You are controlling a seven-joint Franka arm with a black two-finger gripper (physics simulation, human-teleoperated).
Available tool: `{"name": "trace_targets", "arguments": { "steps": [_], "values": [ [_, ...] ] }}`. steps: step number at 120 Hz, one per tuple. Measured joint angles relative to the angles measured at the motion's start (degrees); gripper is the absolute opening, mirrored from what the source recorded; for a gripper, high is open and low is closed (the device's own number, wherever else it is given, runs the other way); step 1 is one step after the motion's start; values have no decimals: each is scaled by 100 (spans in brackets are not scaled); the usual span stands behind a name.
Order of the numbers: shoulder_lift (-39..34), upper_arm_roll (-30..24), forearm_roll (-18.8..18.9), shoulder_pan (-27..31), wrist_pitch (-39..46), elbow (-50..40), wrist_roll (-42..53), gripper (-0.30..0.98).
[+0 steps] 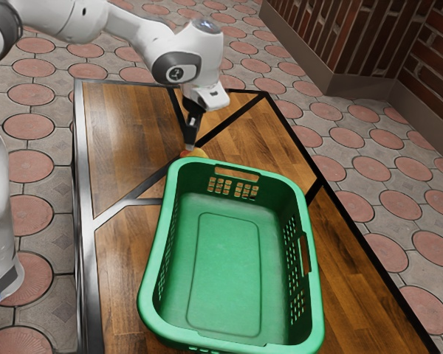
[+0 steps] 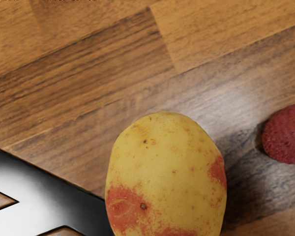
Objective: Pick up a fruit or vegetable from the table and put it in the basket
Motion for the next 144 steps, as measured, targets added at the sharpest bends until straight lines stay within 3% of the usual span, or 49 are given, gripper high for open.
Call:
{"name": "trace_targets", "arguments": {
  "steps": [69, 119, 144],
  "values": [
    [416, -9, -135, -8, 600, -133, 223, 67],
    [643, 11, -297, 2, 728, -125, 249, 25],
    [388, 66, -258, 1, 580, 67, 160, 18]
  ]
}}
